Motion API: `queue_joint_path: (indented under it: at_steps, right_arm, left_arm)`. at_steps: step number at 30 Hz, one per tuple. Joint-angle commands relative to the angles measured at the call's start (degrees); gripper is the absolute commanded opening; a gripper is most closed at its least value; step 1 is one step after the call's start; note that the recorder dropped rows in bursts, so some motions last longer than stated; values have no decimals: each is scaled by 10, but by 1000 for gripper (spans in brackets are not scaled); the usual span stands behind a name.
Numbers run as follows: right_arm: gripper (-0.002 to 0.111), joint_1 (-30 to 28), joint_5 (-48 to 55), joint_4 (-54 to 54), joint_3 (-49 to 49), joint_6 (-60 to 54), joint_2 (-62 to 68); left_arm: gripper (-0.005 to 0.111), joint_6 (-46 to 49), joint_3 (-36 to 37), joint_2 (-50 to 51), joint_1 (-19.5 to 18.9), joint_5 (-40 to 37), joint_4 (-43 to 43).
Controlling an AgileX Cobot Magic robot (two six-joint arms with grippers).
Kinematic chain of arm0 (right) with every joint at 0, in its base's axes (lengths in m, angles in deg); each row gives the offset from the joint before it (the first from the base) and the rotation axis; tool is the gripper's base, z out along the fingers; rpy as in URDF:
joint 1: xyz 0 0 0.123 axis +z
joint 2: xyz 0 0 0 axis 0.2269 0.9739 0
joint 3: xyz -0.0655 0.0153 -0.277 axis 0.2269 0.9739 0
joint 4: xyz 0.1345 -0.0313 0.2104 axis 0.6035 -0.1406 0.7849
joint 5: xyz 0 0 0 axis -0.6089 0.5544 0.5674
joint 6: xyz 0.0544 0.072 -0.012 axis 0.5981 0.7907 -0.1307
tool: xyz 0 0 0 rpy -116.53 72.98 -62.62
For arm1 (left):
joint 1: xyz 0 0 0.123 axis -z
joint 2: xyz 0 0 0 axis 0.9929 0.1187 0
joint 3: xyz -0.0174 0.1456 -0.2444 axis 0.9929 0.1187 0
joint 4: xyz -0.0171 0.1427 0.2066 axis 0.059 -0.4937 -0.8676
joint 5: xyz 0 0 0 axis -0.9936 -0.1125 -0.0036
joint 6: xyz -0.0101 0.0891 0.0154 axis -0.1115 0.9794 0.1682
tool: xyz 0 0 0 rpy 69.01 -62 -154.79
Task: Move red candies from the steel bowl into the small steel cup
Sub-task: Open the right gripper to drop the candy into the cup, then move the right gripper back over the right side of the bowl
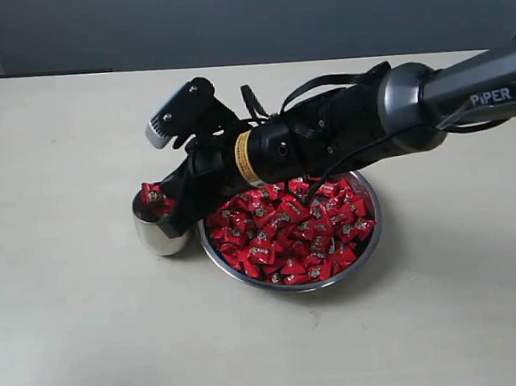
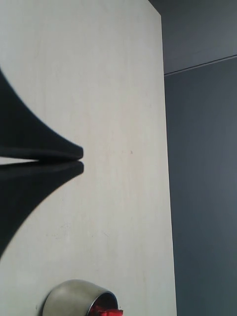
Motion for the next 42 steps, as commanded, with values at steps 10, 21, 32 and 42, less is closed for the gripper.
queue_joint_path:
  at_steps: [10,21,32,42]
  right_arm:
    - [42,0,-3,10,-10,-3,0]
    - [0,0,6,43,-9,-3,-20]
    - [-1,0,-80,632,237,-559,-140]
    - [-1,-68,-13,664,332,-582,-238]
  left_arm:
    - [0,-1,2,-3,0,1,2]
    - [0,-1,2,-3,0,1,2]
    - [0,-1,2,-3,0,1,2]
    - [0,-1,2,-3,0,1,2]
